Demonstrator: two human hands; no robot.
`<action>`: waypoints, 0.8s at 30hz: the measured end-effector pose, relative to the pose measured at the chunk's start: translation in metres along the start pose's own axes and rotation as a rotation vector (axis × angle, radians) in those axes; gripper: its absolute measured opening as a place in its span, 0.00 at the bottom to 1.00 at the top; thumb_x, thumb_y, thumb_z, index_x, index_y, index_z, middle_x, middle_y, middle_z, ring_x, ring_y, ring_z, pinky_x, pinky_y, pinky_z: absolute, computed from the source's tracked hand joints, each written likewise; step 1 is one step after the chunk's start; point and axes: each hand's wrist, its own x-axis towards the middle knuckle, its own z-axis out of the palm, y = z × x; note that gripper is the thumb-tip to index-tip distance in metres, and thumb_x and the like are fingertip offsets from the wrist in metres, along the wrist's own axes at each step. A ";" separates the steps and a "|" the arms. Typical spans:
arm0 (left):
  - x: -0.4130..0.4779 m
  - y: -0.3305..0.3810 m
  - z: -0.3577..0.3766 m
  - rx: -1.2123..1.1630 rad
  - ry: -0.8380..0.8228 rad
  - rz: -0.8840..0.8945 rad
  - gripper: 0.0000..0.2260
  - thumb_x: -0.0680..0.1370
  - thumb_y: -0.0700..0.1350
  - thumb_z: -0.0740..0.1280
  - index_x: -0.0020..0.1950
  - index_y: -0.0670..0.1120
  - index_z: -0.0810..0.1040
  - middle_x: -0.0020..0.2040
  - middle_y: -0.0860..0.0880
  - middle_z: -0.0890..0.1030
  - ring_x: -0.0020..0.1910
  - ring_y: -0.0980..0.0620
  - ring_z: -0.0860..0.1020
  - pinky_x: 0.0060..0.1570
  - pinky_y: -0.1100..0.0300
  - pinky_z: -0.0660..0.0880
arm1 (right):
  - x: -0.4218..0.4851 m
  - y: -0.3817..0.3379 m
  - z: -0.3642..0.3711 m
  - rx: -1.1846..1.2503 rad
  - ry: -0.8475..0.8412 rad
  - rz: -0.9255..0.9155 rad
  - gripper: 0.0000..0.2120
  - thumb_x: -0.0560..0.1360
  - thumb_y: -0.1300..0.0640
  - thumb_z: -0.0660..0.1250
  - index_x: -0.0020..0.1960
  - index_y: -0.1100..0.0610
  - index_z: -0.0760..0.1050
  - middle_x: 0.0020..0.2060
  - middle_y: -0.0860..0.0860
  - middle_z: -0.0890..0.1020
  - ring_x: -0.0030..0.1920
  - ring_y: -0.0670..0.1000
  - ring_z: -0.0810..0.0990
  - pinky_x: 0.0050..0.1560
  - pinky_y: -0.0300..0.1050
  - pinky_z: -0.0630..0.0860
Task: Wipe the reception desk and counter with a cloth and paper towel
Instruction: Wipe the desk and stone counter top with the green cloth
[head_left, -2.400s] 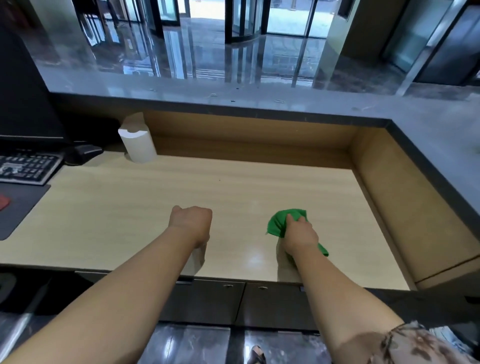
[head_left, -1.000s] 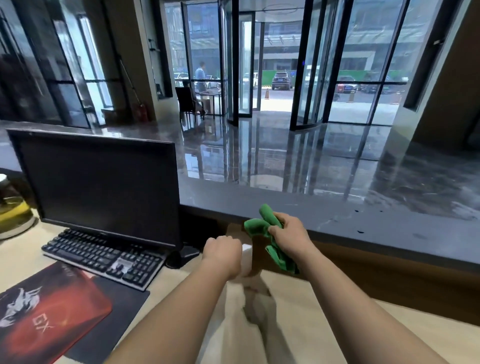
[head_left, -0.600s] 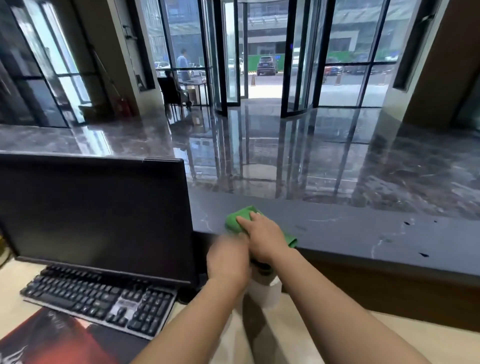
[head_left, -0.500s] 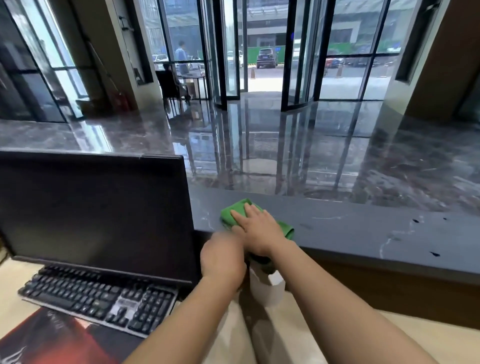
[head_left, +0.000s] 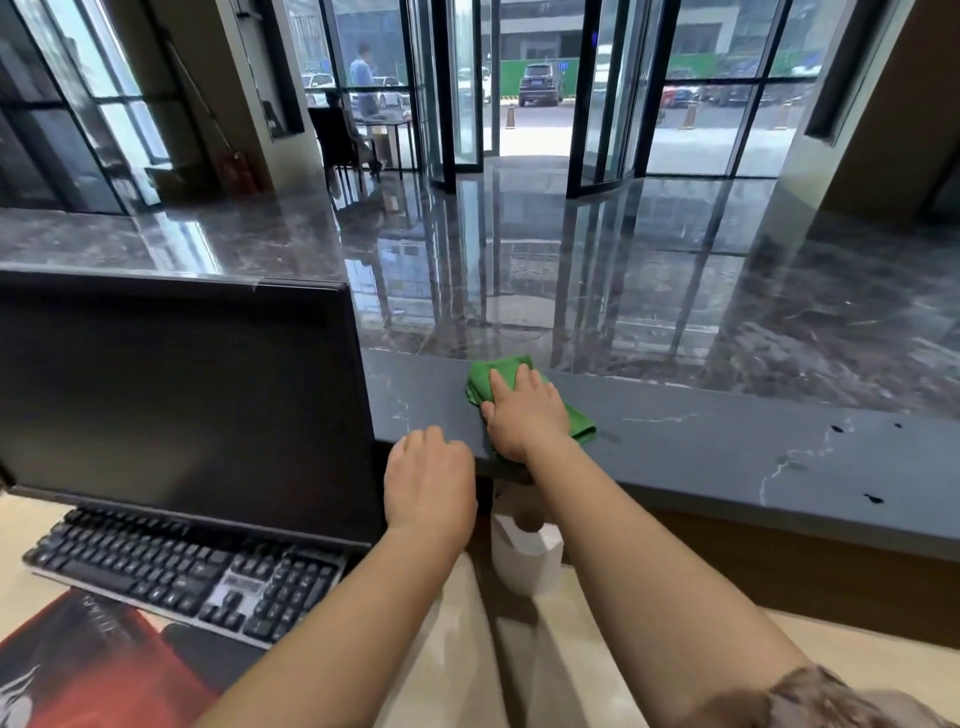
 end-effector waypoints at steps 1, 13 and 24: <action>0.000 -0.001 -0.001 -0.031 0.020 -0.008 0.09 0.78 0.42 0.62 0.57 0.46 0.74 0.57 0.46 0.75 0.58 0.46 0.72 0.57 0.57 0.68 | -0.011 0.002 0.002 -0.005 -0.006 -0.027 0.26 0.83 0.47 0.46 0.79 0.50 0.45 0.78 0.60 0.46 0.78 0.58 0.45 0.77 0.53 0.45; 0.012 -0.012 -0.002 -0.191 0.051 -0.089 0.19 0.79 0.40 0.60 0.70 0.41 0.63 0.64 0.45 0.73 0.64 0.47 0.71 0.57 0.56 0.71 | 0.063 -0.043 -0.002 -0.074 -0.106 -0.382 0.26 0.83 0.46 0.50 0.79 0.48 0.49 0.78 0.58 0.49 0.78 0.57 0.49 0.76 0.54 0.50; 0.001 -0.008 -0.003 -0.224 0.069 -0.061 0.18 0.80 0.39 0.60 0.70 0.42 0.63 0.66 0.46 0.71 0.67 0.48 0.68 0.59 0.57 0.70 | -0.014 0.003 -0.001 -0.031 -0.013 -0.222 0.26 0.83 0.48 0.51 0.79 0.48 0.50 0.79 0.56 0.50 0.78 0.54 0.48 0.76 0.51 0.46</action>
